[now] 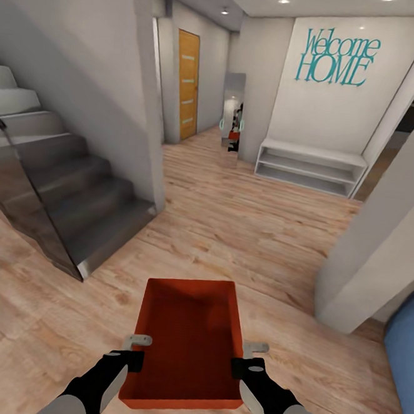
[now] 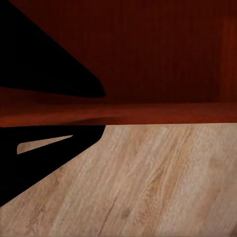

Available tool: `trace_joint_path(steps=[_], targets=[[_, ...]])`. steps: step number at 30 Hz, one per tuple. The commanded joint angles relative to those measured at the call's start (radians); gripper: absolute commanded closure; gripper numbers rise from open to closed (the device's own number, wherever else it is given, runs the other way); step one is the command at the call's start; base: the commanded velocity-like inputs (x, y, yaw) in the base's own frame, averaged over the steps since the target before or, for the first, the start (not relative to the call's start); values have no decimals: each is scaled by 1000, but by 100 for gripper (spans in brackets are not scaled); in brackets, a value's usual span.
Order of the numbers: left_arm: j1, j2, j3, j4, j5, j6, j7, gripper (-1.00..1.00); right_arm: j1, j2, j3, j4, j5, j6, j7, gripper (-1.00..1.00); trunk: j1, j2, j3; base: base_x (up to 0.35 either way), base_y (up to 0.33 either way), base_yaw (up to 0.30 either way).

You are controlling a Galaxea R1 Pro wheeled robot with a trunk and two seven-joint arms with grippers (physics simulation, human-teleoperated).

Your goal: Move the two storage containers from the living room to the garage. In the garage, place one container on the floor and stack the other container on top of it (either order is fine).

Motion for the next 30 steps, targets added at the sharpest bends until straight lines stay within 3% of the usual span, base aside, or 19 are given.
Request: trace_joint_path(steps=[1,30], targets=[[-1,1,3,-4,-24,8,11,100,-1,-13,9,10,-3,7,-18,100,1,-1,-1,323,0,0],[0,1,3,-4,-24,8,11,100,-1,-13,8,10,-3,7,-18,100,1,-1,-1,323,0,-30]])
